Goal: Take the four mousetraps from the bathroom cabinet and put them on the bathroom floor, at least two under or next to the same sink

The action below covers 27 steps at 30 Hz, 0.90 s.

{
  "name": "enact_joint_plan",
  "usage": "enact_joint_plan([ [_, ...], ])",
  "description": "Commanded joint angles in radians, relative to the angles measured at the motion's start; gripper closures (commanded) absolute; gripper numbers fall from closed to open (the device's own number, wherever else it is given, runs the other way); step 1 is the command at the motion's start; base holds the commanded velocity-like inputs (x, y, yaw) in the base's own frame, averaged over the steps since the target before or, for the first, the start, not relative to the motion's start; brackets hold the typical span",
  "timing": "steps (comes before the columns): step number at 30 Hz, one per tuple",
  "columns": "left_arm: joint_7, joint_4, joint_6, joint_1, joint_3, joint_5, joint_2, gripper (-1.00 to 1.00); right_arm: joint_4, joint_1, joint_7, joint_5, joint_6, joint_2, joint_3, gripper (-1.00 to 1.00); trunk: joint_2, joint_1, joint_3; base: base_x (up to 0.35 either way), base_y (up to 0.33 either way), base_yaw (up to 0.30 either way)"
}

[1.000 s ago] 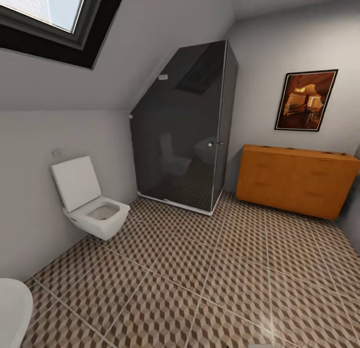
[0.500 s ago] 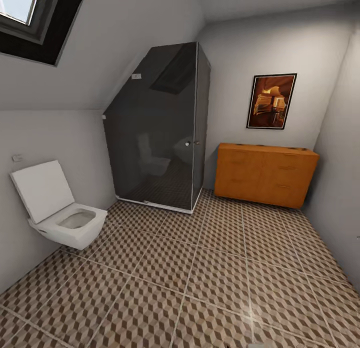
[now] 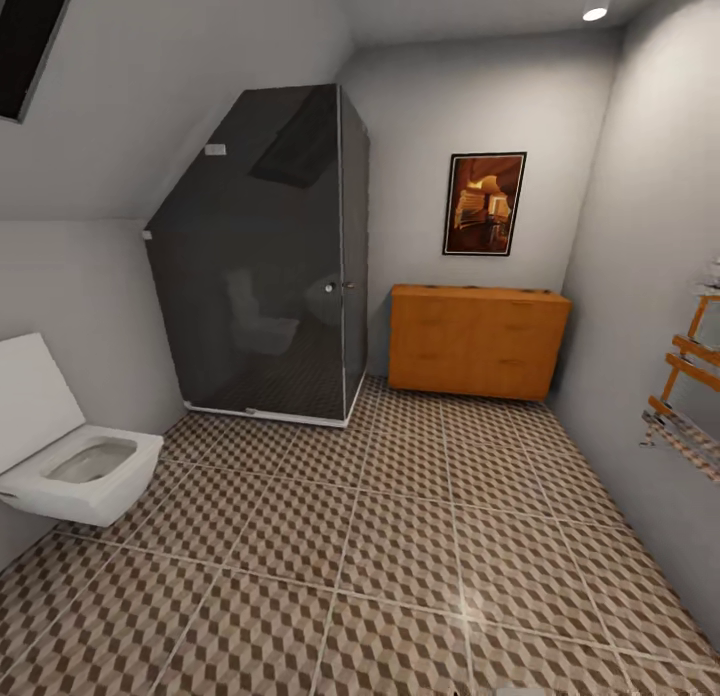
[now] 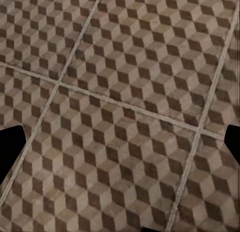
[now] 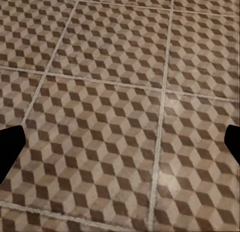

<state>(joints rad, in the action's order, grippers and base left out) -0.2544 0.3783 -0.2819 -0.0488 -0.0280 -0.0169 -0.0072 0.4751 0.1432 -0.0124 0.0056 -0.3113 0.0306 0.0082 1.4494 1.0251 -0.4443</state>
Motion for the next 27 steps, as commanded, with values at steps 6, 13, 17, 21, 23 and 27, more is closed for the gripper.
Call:
enact_joint_plan([
  [6,0.000,-0.001,-0.003,0.000,-0.003,-0.002,-0.001,-1.00,-0.001,0.001,-0.001,0.000,-0.003,0.000,0.001,-1.00,0.001,0.000,-0.001,0.000,0.000,-0.292],
  [13,0.000,-0.001,-0.003,0.000,-0.004,-0.001,0.000,-1.00,-0.001,0.001,-0.001,0.000,-0.003,0.000,0.001,-1.00,0.001,0.000,-0.001,0.000,0.000,-0.293],
  [17,0.000,-0.001,-0.003,0.000,-0.004,-0.001,0.000,-1.00,-0.001,0.001,-0.001,0.000,-0.003,0.000,0.001,-1.00,0.001,0.000,-0.001,0.000,0.000,-0.293],
  [21,0.000,-0.001,-0.003,0.000,-0.003,-0.001,0.000,-1.00,-0.001,0.000,-0.001,0.000,-0.003,0.000,0.000,-1.00,0.001,0.000,-0.001,0.000,0.000,-0.293],
  [23,0.000,-0.001,-0.003,0.000,-0.003,-0.001,0.000,-1.00,-0.001,0.001,-0.001,0.000,-0.003,0.000,0.001,-1.00,0.001,0.000,-0.001,0.000,0.000,-0.293],
  [27,0.000,-0.001,-0.003,0.000,-0.003,-0.001,-0.001,-1.00,-0.001,0.001,-0.001,0.000,-0.003,0.000,0.000,-1.00,0.001,0.000,-0.001,0.014,0.000,-0.293],
])
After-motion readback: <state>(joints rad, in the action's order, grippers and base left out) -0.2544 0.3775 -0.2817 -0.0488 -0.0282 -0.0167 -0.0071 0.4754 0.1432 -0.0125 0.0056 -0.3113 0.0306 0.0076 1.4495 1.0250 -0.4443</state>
